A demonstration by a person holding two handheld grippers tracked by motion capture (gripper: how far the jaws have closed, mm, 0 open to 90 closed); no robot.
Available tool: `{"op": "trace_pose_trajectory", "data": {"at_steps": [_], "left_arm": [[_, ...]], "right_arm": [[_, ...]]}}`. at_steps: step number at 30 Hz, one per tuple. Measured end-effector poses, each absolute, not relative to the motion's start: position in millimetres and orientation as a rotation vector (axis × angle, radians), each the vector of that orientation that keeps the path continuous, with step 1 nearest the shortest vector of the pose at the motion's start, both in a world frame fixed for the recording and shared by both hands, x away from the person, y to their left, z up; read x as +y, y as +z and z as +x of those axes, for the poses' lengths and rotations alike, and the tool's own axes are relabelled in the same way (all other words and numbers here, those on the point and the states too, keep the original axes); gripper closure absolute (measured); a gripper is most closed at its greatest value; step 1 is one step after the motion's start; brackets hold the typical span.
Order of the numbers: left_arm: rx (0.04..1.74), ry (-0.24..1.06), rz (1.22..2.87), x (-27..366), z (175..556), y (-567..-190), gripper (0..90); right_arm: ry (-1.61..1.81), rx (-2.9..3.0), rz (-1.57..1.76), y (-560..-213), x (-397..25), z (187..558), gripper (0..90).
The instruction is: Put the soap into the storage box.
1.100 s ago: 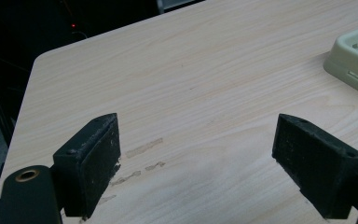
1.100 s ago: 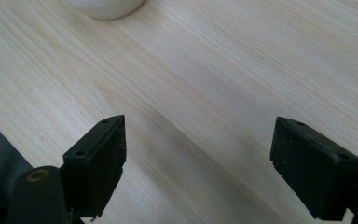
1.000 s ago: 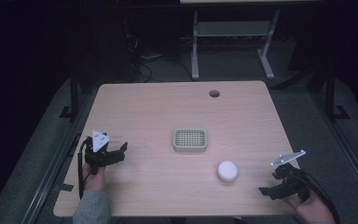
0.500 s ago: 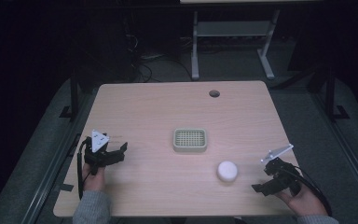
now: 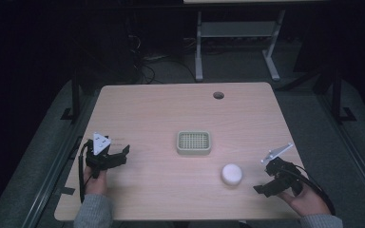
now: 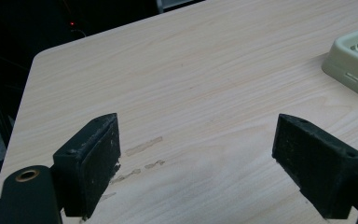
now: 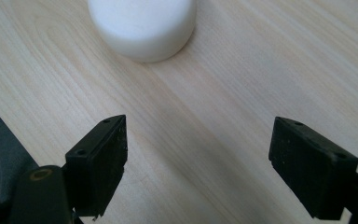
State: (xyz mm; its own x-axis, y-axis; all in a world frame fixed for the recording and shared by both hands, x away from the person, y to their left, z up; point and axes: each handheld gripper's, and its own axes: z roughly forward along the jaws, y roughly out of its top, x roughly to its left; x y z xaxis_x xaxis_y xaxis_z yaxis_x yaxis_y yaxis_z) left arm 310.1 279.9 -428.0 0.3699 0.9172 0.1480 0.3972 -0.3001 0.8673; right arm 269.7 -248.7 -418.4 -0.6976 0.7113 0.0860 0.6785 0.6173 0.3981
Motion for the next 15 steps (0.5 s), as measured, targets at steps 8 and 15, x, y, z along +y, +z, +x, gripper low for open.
{"op": "trace_pose_trajectory", "data": {"at_steps": [8, 15], "left_arm": [[1.143, 0.86, 1.862, 279.6, 309.9, -427.7, 14.8], [1.134, 0.863, 1.873, 278.9, 310.0, -427.5, 14.8]], "right_arm": [[0.618, 2.756, 1.151, -411.5, -244.2, 274.4, 18.5], [0.613, 2.768, 1.13, -406.1, -238.1, 278.4, 18.8]]}}
